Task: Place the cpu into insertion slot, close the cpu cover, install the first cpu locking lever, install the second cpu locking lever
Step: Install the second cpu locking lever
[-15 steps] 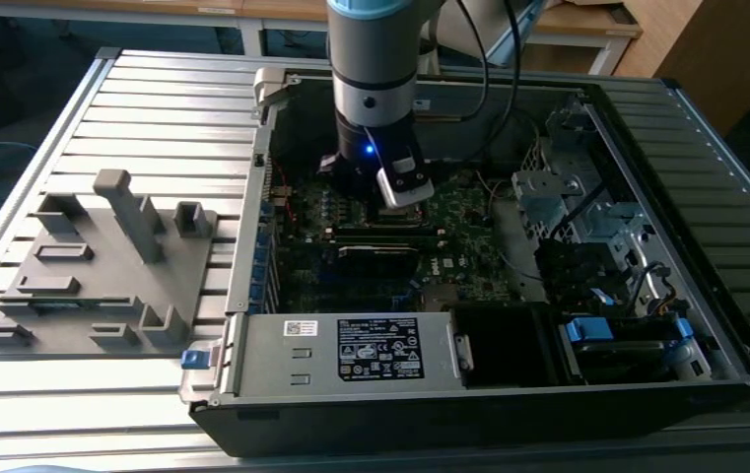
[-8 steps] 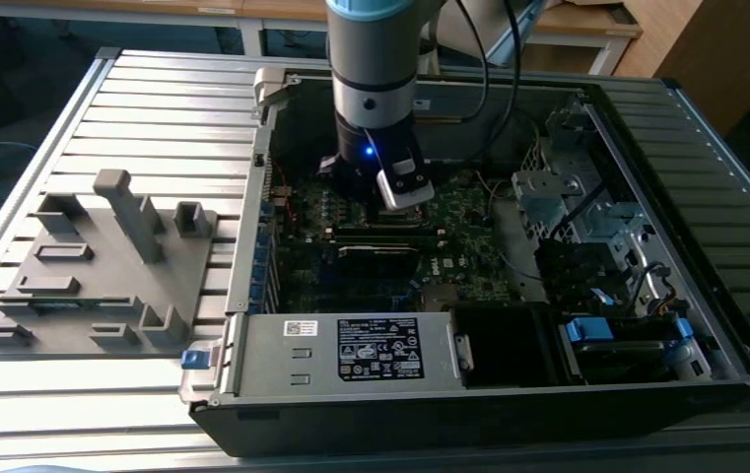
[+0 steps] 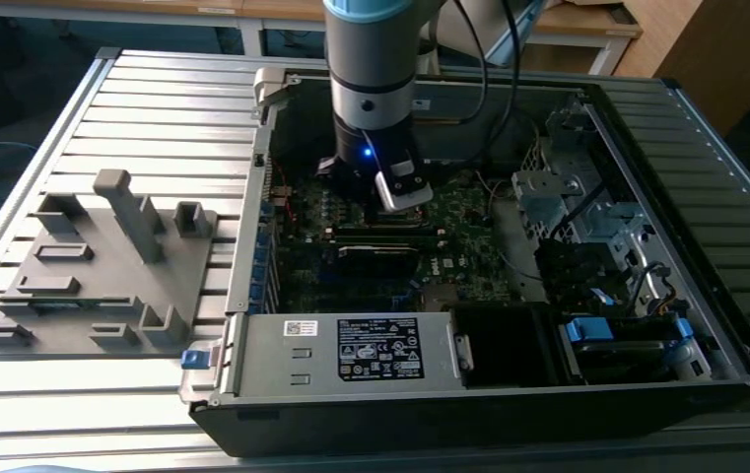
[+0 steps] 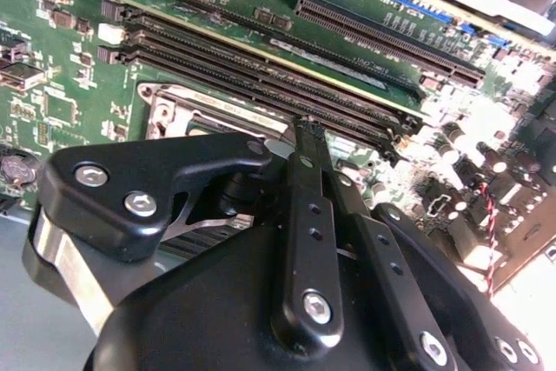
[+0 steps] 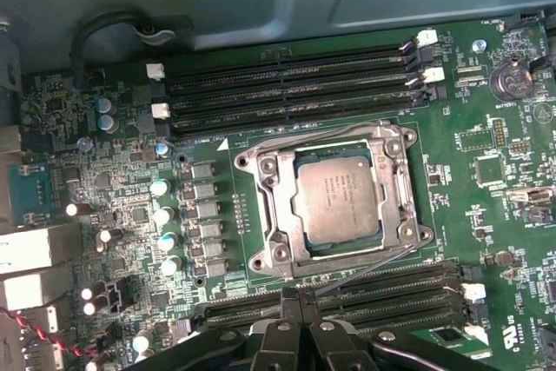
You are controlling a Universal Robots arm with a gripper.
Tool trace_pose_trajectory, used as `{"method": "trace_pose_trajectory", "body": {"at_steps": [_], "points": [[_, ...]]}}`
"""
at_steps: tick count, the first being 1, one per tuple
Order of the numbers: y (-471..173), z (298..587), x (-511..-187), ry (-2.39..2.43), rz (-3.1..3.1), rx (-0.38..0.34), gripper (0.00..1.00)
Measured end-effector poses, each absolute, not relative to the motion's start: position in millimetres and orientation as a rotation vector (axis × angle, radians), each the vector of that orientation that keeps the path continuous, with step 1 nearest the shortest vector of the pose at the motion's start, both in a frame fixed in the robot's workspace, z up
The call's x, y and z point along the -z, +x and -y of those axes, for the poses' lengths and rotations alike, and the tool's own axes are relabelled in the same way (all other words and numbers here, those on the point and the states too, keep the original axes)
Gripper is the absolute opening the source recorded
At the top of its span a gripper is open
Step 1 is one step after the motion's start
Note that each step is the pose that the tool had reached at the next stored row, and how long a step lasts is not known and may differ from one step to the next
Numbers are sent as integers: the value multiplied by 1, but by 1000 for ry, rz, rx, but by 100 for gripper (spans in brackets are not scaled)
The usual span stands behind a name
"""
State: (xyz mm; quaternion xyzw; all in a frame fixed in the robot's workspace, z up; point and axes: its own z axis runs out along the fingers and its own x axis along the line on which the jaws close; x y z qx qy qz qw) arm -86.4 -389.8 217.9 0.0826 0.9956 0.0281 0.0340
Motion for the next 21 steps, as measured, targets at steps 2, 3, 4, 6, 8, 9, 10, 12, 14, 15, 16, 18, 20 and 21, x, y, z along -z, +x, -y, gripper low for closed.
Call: {"method": "trace_pose_trajectory", "body": {"at_steps": [2, 3, 4, 6, 8, 9, 10, 12, 14, 15, 16, 18, 20, 21], "points": [[-87, 390, -217, 254, -3062, -86, 11], [-88, 390, -217, 254, -3062, -86, 11], [-88, 390, -217, 254, -3062, -86, 11], [-88, 390, -217, 254, -3062, -86, 11], [-88, 390, -217, 254, -3062, -88, 11], [-88, 390, -217, 254, -3062, -88, 11], [-88, 390, -217, 254, -3062, -88, 11], [-88, 390, -217, 254, -3062, -88, 11], [-88, 390, -216, 254, -3062, -88, 11], [-88, 390, -216, 254, -3062, -89, 11], [-88, 390, -216, 254, -3062, -88, 11], [-88, 389, -216, 254, -3062, -89, 11], [-88, 389, -216, 254, -3062, -88, 11], [-88, 389, -216, 254, -3062, -88, 11]]}}
